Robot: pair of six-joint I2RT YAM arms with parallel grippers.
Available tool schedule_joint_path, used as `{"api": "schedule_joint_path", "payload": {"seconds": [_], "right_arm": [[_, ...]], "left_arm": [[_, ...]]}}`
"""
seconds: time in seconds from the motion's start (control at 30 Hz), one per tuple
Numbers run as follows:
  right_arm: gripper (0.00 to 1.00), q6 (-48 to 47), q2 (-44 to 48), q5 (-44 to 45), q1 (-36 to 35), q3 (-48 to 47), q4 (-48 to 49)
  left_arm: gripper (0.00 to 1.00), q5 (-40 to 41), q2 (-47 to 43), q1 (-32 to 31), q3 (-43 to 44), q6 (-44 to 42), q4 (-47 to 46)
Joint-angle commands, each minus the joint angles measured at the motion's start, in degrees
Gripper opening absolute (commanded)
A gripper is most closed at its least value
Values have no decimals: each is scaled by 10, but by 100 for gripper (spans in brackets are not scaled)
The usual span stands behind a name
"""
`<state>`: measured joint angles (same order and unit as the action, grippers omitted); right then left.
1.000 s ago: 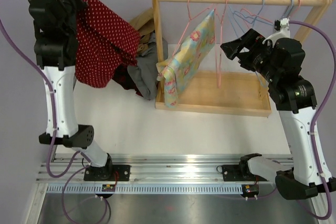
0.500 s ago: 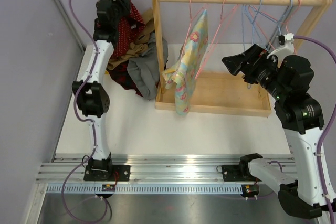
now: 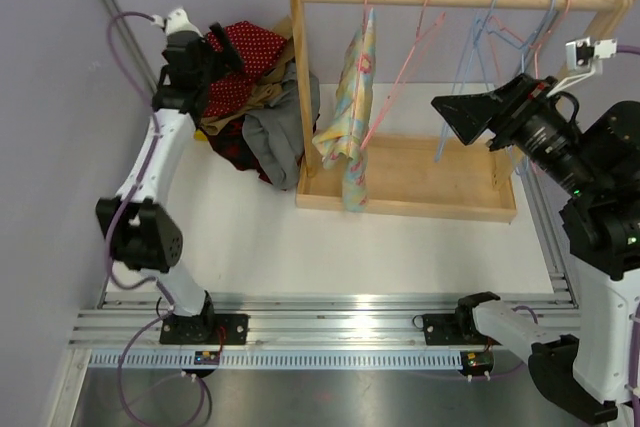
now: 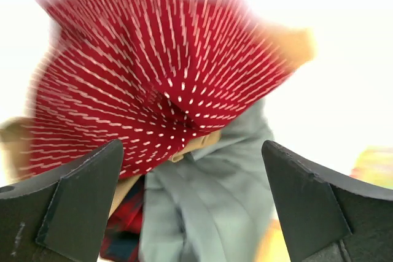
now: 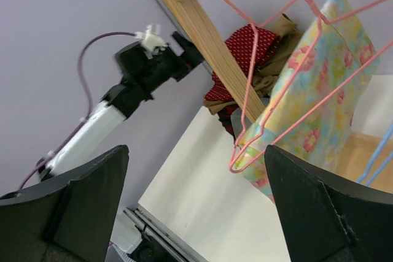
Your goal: Remove the skirt from the hanger
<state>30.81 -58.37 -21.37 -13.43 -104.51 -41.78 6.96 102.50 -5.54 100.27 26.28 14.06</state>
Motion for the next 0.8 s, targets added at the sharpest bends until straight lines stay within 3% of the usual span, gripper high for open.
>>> {"api": "schedule_joint_path", "payload": {"seconds": [0.0, 0.2, 0.37, 0.57, 0.77], "right_arm": [[99, -1, -29, -53, 2, -50, 14], [94, 22, -122, -90, -8, -108, 37], [90, -35, -233, 22, -96, -214, -29], [87, -45, -274, 78, -139, -232, -29], [85, -42, -257, 122, -144, -148, 12]], "left_arm": [[99, 77, -237, 3, -76, -47, -54], [99, 68, -433, -6, -174, -82, 123], [99, 64, -611, -6, -312, -62, 230], [99, 34, -725, -6, -372, -57, 308], [99, 41, -766, -6, -394, -77, 359]]}}
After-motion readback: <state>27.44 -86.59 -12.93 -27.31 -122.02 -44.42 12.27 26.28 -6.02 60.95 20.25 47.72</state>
